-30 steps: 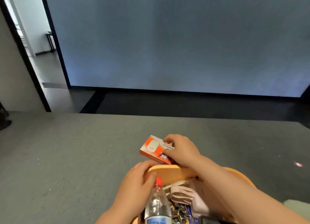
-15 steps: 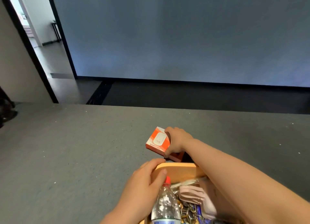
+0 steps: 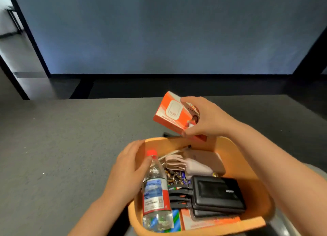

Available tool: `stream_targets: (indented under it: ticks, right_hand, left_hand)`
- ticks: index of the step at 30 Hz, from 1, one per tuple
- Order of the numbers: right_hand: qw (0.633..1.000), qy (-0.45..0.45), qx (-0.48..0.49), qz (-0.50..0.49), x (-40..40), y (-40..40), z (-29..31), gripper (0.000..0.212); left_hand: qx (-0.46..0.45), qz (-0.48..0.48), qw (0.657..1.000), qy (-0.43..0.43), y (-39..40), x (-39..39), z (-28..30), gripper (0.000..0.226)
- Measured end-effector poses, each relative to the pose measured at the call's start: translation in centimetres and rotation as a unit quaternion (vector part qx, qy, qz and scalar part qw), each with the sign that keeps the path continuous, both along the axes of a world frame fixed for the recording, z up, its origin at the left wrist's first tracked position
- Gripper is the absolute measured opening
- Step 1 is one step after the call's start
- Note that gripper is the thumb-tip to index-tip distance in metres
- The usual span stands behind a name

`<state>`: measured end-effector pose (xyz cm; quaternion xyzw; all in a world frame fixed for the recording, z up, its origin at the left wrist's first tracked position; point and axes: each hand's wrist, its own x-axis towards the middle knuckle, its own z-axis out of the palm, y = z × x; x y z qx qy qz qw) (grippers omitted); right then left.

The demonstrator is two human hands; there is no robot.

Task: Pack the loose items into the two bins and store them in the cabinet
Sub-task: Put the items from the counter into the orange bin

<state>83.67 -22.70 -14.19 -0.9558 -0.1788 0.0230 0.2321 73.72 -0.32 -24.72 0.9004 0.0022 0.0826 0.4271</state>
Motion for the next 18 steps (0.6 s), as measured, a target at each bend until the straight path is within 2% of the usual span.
stream_targets:
  ticks: [2,5,10,13,18]
  right_hand:
    - [1.0,0.021,0.005,0.005,-3.3,-2.0,0.0,0.099]
    - [0.998,0.055,-0.007,0.021,-7.6,-3.8,-1.5,0.1]
    - [0.994,0.087,-0.043,0.05,-11.0,-5.2,-4.1,0.098]
    - [0.989,0.115,-0.079,0.056,-10.8,-5.3,-4.7,0.096]
    - [0.984,0.147,-0.084,0.06,-10.0,-5.6,-4.7,0.094]
  left_hand:
    - [-0.031,0.016,0.999,0.008,-0.3,-1.6,-0.2,0.053]
    - [-0.073,0.03,0.997,0.005,-0.7,-2.9,-0.6,0.052]
    - [-0.037,0.029,0.999,0.013,-1.3,-4.0,-0.2,0.056]
    - [-0.014,0.023,1.0,0.011,-1.5,-4.5,-0.2,0.057]
    - [-0.015,0.028,0.999,0.024,-1.5,-4.8,-0.1,0.06]
